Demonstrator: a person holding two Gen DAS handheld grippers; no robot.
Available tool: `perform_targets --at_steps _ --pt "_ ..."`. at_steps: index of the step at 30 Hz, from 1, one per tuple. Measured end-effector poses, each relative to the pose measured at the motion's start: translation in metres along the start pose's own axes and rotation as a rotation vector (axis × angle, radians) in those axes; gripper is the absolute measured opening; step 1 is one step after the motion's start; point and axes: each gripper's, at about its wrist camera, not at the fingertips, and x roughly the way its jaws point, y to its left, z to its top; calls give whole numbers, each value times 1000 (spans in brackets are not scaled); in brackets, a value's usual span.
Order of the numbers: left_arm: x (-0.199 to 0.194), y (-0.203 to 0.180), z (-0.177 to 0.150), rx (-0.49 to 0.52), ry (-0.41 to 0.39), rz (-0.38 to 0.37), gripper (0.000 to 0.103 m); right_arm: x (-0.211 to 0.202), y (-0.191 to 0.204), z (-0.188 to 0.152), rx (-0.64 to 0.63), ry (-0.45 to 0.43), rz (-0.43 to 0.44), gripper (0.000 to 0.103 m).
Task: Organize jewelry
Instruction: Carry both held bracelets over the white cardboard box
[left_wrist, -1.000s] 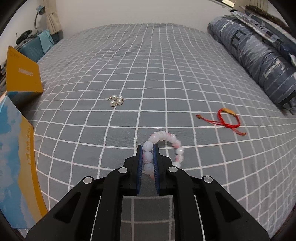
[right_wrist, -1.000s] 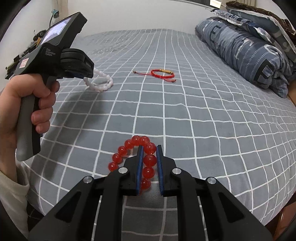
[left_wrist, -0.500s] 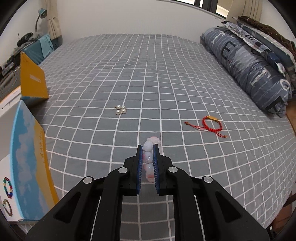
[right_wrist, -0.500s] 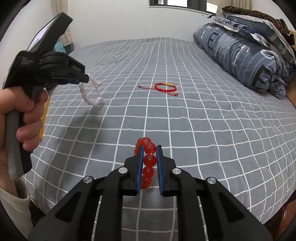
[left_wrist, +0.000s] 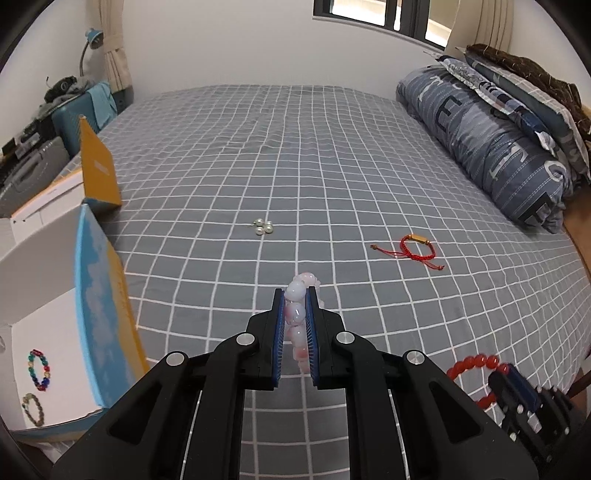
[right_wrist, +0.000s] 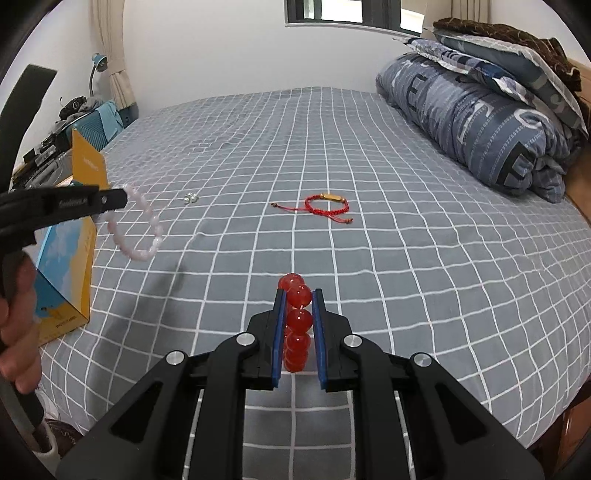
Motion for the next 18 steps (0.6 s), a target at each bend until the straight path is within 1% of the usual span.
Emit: perform_targets --at_steps 6,10,18 --pt "-12 11 -2 1 -8 15 10 2 4 9 13 4 -1 13" --pt "-19 26 -3 -17 -8 26 10 8 7 21 25 16 10 13" --pt "-36 61 0 -75 -9 64 10 9 33 50 -10 11 6 13"
